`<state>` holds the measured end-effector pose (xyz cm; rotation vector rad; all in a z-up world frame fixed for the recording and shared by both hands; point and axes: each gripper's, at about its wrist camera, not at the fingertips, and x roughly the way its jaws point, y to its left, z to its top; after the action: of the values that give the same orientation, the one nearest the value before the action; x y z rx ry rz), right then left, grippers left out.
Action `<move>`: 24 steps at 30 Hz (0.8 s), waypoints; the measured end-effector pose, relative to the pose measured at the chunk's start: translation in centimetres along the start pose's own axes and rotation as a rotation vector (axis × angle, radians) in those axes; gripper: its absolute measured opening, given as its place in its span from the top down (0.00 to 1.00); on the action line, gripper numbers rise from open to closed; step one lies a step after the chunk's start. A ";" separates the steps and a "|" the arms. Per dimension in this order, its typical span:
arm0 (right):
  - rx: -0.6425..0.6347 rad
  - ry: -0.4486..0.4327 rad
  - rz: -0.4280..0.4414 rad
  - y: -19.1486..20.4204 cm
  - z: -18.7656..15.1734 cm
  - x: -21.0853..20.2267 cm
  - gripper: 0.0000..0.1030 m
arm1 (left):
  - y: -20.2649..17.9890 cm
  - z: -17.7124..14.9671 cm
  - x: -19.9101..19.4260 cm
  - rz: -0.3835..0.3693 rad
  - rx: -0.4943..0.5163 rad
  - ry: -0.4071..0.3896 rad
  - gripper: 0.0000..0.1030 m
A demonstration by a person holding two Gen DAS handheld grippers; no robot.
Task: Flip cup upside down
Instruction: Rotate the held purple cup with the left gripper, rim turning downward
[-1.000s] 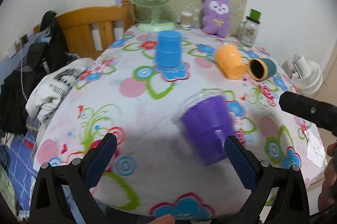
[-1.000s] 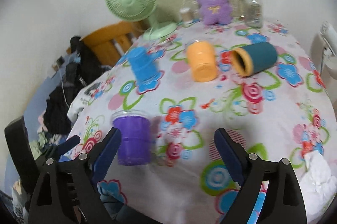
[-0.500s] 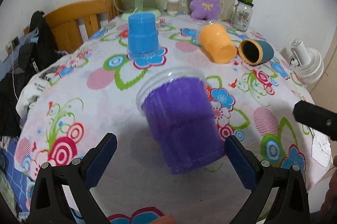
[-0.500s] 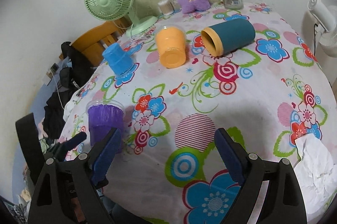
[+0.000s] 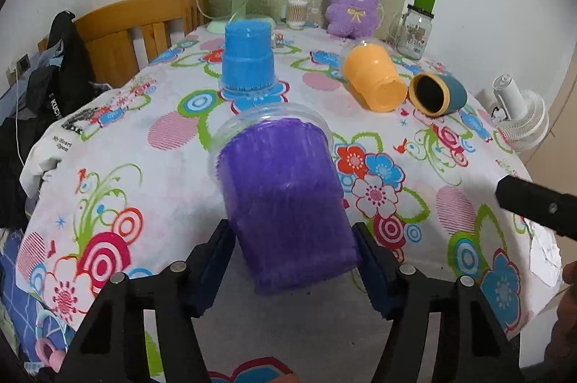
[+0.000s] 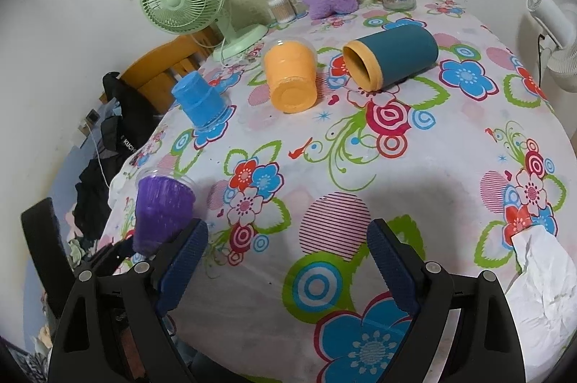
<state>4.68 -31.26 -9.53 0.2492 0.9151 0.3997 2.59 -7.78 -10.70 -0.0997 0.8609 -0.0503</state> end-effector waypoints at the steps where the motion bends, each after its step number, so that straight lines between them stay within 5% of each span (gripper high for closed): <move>1: -0.001 -0.001 0.002 0.1 0.0 0.0 0.11 | 0.1 0.1 -0.2 0.001 0.001 -0.002 0.35; 14: -0.017 -0.014 0.019 1.2 -0.4 -0.8 0.11 | 0.7 1.4 -3.9 0.017 0.032 -0.082 0.39; 18: -0.016 -0.013 0.013 1.1 -0.6 -0.9 0.11 | 1.1 0.1 -3.8 0.032 0.044 -0.079 0.12; 24: -0.009 -0.001 -0.001 1.0 -0.7 -0.4 0.11 | 3.1 -1.2 -2.4 0.040 0.034 -0.039 0.12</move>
<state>3.62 -30.57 -9.30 0.2411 0.9118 0.4030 0.17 -4.59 -9.99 -0.0514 0.8230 -0.0249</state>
